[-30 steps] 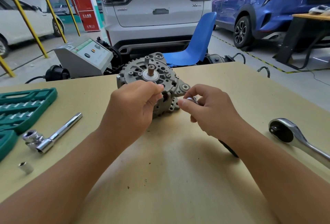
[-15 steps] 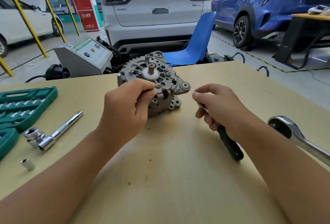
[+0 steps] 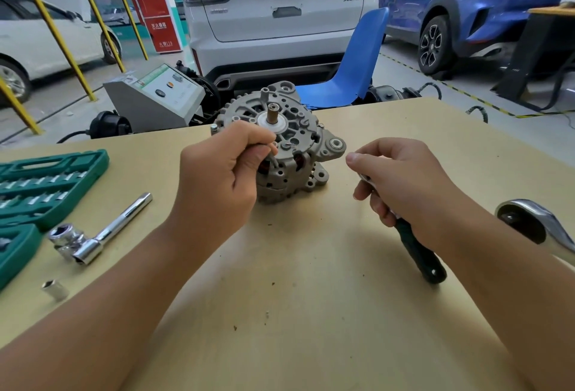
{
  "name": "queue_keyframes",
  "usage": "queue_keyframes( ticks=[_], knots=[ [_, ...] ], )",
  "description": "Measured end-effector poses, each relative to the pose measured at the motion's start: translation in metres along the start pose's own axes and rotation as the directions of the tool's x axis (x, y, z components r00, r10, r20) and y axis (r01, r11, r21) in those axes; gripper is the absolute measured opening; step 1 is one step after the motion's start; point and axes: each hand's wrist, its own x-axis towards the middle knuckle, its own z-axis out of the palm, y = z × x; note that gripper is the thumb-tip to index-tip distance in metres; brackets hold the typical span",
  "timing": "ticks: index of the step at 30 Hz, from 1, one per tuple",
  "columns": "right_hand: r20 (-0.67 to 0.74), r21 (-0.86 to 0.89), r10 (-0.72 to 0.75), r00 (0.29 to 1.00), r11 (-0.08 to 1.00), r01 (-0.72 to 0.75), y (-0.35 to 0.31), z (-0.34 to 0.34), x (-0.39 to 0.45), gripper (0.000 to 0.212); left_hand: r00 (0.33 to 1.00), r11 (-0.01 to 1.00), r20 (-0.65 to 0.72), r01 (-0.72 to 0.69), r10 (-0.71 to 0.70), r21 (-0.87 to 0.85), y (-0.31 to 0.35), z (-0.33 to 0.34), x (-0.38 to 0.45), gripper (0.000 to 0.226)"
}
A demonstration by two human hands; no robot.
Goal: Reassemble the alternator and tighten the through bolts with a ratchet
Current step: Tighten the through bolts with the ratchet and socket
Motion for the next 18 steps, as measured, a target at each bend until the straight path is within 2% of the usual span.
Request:
queue_keyframes(
  ticks=[5, 9, 13, 18],
  knots=[
    [0.019, 0.027, -0.015, 1.000, 1.000, 0.015, -0.0011, 0.0029, -0.0032, 0.013, 1.000, 1.000, -0.005, 0.001, -0.002, -0.022, -0.0004, 0.0030, 0.0009, 0.012],
    [0.025, 0.029, -0.023, 0.999, 0.999, 0.023, -0.0016, 0.0044, -0.0048, 0.014, 0.997, 0.994, 0.019, -0.082, 0.080, 0.074, 0.0036, 0.0040, -0.0008, 0.010],
    [0.023, 0.014, -0.030, 0.999, 0.999, 0.030, -0.0025, 0.0032, -0.0046, 0.014, 0.997, 0.996, -0.046, -0.051, 0.055, 0.073, 0.0027, 0.0018, 0.0026, 0.012],
    [0.024, 0.010, -0.033, 0.999, 0.999, 0.033, -0.0017, 0.0033, -0.0044, 0.014, 0.997, 0.992, -0.022, -0.078, 0.081, 0.104, 0.0053, 0.0016, 0.0032, 0.012]
  ],
)
